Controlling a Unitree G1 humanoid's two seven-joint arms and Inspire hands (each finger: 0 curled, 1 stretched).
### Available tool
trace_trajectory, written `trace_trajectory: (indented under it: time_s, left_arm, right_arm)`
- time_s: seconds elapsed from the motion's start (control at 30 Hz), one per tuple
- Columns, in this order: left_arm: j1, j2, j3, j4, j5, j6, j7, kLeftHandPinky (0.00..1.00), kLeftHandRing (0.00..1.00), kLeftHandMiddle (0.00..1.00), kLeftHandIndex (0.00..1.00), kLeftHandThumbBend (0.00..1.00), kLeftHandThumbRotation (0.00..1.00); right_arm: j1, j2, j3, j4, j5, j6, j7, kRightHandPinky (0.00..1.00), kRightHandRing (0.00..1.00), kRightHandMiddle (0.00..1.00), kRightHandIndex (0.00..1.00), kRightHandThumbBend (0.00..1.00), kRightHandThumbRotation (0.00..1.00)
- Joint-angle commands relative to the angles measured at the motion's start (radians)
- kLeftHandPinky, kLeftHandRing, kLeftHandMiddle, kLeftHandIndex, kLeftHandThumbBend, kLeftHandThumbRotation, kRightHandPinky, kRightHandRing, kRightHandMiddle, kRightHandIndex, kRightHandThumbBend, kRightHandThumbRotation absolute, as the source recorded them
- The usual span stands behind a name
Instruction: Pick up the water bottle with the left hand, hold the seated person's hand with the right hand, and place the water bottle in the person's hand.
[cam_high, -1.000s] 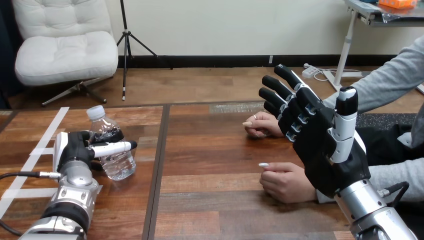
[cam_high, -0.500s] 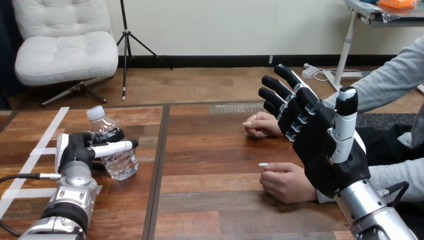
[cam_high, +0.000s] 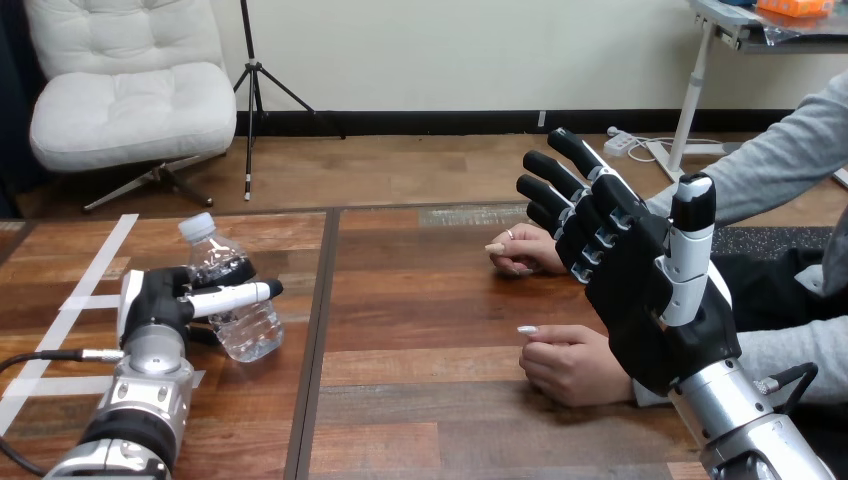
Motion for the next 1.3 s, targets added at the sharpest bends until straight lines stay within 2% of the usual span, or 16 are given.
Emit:
trace_trajectory:
  time_s: [0.0, 0.1, 0.23, 0.5, 0.53, 0.83, 1.03, 1.27]
  left_arm:
    - [-0.018, -0.010, -0.014, -0.076, 0.010, -0.024, 0.004, 0.31, 0.34, 0.40, 0.39, 0.80, 0.00]
    - [-0.004, -0.017, -0.027, -0.091, 0.031, -0.051, 0.041, 0.31, 0.35, 0.40, 0.39, 0.81, 0.00]
    - [0.013, -0.029, -0.046, -0.114, 0.067, -0.085, 0.118, 0.31, 0.35, 0.40, 0.39, 0.82, 0.00]
    - [0.025, -0.035, -0.090, -0.140, 0.135, -0.107, 0.221, 0.28, 0.36, 0.41, 0.41, 0.81, 0.00]
    - [0.027, -0.036, -0.101, -0.143, 0.154, -0.114, 0.249, 0.29, 0.36, 0.41, 0.42, 0.81, 0.00]
    - [0.038, -0.035, -0.153, -0.152, 0.242, -0.162, 0.392, 0.20, 0.26, 0.34, 0.43, 0.85, 0.00]
    - [0.036, -0.033, -0.170, -0.148, 0.278, -0.175, 0.453, 0.17, 0.24, 0.32, 0.43, 0.84, 0.00]
    - [0.039, -0.034, -0.171, -0.157, 0.284, -0.198, 0.482, 0.15, 0.20, 0.28, 0.44, 0.80, 0.00]
  right_arm:
    - [-0.027, 0.015, -0.009, -0.020, 0.018, -0.033, 0.009, 1.00, 0.93, 0.92, 0.95, 0.96, 1.00]
    - [-0.026, 0.016, -0.009, -0.022, 0.018, -0.030, 0.006, 0.99, 0.93, 0.92, 0.95, 0.96, 1.00]
    - [-0.026, 0.015, -0.010, -0.022, 0.020, -0.029, 0.007, 0.99, 0.93, 0.91, 0.95, 0.96, 1.00]
    - [-0.026, 0.012, -0.010, -0.022, 0.016, -0.031, 0.009, 0.99, 0.93, 0.92, 0.95, 0.96, 1.00]
    - [-0.027, 0.012, -0.010, -0.022, 0.016, -0.030, 0.009, 0.99, 0.93, 0.92, 0.95, 0.96, 1.00]
    - [-0.030, 0.013, -0.010, -0.020, 0.018, -0.025, 0.008, 0.99, 0.93, 0.92, 0.95, 0.97, 1.00]
    - [-0.030, 0.014, -0.009, -0.020, 0.017, -0.024, 0.007, 0.99, 0.94, 0.92, 0.95, 0.97, 1.00]
    - [-0.031, 0.016, -0.007, -0.017, 0.013, -0.027, 0.006, 0.99, 0.93, 0.92, 0.95, 0.97, 1.00]
